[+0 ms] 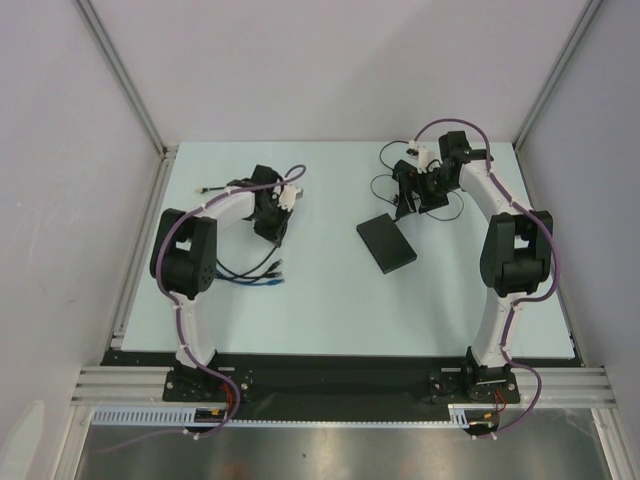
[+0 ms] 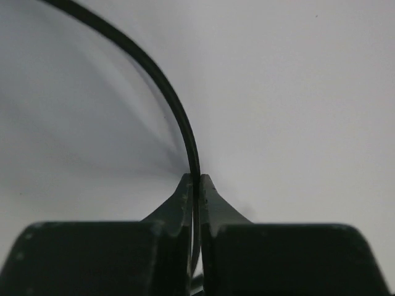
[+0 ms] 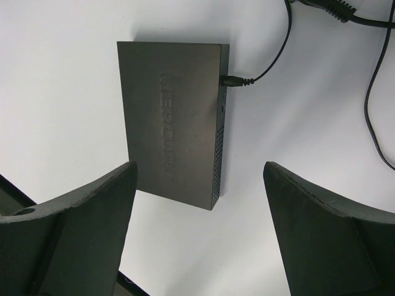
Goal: Insert the plug into the switch port
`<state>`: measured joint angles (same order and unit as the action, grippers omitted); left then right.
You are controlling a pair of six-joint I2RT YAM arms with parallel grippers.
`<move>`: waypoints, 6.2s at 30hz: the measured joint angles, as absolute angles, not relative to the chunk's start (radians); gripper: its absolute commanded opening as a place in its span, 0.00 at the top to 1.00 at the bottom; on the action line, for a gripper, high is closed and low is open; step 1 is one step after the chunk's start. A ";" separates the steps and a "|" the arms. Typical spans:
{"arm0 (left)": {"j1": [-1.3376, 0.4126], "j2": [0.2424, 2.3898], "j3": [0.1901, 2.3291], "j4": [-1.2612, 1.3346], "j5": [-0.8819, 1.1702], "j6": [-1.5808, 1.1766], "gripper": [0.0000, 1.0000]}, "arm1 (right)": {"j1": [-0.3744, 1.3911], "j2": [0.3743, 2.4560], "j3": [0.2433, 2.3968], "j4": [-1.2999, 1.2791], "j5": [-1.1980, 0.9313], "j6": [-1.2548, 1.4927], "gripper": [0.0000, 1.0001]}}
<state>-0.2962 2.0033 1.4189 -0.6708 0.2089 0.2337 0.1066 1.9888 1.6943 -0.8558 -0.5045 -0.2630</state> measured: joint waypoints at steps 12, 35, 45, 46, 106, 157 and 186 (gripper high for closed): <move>-0.271 2.079 1.951 -0.738 0.306 0.154 1.00 | 0.098 1.989 1.686 -0.854 -0.505 -0.263 0.12; -0.137 1.698 1.470 -0.919 0.587 0.725 0.41 | 0.086 1.969 1.678 -0.891 -0.623 -0.305 0.10; -0.143 1.599 1.021 -0.990 0.542 1.078 0.52 | 0.095 1.955 1.670 -0.900 -0.645 -0.316 0.11; -0.147 1.599 1.010 -0.984 0.537 1.096 0.52 | 0.098 1.955 1.669 -0.900 -0.644 -0.316 0.11; -0.260 1.573 0.914 -0.780 0.492 1.151 1.00 | 0.102 1.925 1.616 -0.893 -0.648 -0.307 0.15; -0.123 1.612 1.448 -1.166 1.070 0.857 1.00 | 0.430 1.828 1.693 -0.459 -1.053 0.308 0.24; -0.386 1.449 1.288 -0.692 0.680 0.700 1.00 | 0.475 1.854 1.650 -0.498 -1.045 0.244 0.35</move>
<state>-0.3859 1.4490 1.2884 -0.6922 0.6804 0.6998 0.4751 1.8538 1.6497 -0.4976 -1.0454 0.2440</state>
